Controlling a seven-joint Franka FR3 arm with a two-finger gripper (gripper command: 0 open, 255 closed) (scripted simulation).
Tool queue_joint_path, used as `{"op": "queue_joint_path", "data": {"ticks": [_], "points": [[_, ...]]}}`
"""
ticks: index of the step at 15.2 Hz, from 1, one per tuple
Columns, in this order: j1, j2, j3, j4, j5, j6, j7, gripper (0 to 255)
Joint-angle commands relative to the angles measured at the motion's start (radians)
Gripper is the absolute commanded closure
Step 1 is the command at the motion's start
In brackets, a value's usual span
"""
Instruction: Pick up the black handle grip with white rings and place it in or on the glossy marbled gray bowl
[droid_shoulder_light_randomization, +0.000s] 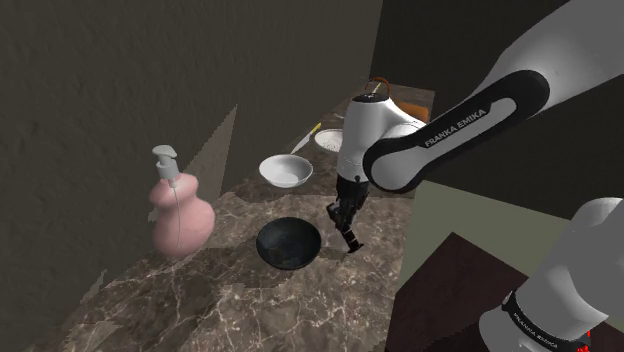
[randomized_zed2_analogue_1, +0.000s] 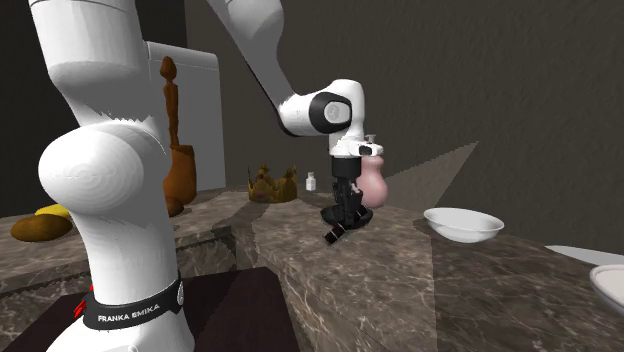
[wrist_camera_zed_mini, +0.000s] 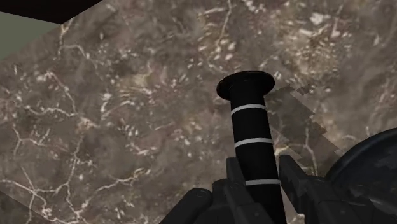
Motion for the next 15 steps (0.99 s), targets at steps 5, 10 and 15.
{"op": "queue_joint_path", "data": {"ticks": [5,10,15], "points": [[0.003,-0.06,-0.005,0.03,0.019,-0.089,-0.015,255],[0.006,-0.106,-0.01,0.06,0.031,-0.163,-0.025,255],[0.021,-0.03,0.028,0.169,0.009,-0.198,0.046,255]]}}
